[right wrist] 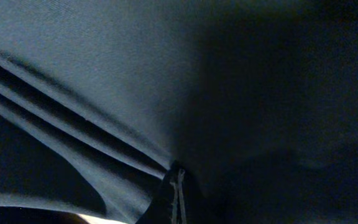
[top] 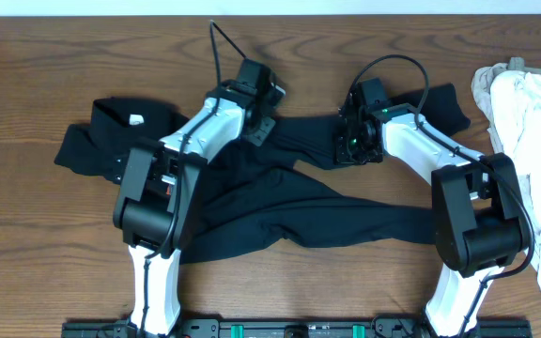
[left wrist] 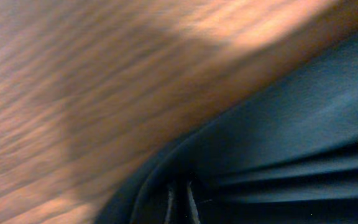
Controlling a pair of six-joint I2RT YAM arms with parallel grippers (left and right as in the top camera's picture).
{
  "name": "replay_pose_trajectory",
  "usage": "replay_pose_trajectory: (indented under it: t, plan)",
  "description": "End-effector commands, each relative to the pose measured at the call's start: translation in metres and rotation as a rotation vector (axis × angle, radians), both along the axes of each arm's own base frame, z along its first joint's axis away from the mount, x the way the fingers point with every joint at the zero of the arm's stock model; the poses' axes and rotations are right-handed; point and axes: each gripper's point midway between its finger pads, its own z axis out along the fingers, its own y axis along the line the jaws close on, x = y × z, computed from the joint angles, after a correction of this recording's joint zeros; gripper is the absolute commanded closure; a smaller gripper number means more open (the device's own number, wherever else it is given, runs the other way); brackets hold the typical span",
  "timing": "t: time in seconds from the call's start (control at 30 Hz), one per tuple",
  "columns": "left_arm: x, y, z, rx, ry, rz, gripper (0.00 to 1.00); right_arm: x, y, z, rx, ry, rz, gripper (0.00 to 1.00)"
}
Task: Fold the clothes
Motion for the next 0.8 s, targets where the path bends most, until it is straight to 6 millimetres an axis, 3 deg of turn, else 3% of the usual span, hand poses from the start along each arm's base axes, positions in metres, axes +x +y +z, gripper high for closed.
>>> replay_pose_trajectory:
  t: [0.0, 0.13, 0.27, 0.37, 0.43, 0.53, 0.63, 0.77]
  plan:
    - [0.020, 0.033, 0.003, 0.053, -0.025, 0.119, 0.86, -0.029, -0.031, -0.036, -0.162, 0.106, -0.030, 0.99]
    - [0.024, 0.044, 0.031, 0.070, -0.052, 0.145, 0.78, -0.028, -0.035, -0.036, -0.165, 0.104, -0.039, 0.99]
    - [0.015, 0.050, 0.065, 0.065, -0.056, 0.166, 0.71, -0.023, -0.046, -0.028, -0.154, 0.097, -0.075, 0.99]
    - [-0.001, 0.054, 0.089, 0.054, -0.040, 0.207, 0.69, -0.011, -0.053, 0.001, -0.085, 0.036, -0.083, 0.98]
    - [-0.015, 0.058, 0.107, 0.043, -0.026, 0.247, 0.65, -0.001, -0.058, 0.031, -0.020, -0.037, -0.081, 0.92]
    - [-0.037, 0.065, 0.129, 0.038, 0.002, 0.291, 0.60, 0.006, -0.076, 0.077, 0.029, -0.136, -0.123, 0.68]
    - [-0.061, 0.068, 0.139, 0.015, 0.062, 0.360, 0.60, -0.003, -0.100, 0.113, 0.029, -0.185, -0.186, 0.59]
    - [-0.104, 0.052, 0.128, -0.068, 0.270, 0.369, 0.60, -0.033, -0.132, 0.136, 0.007, -0.151, -0.276, 0.58]
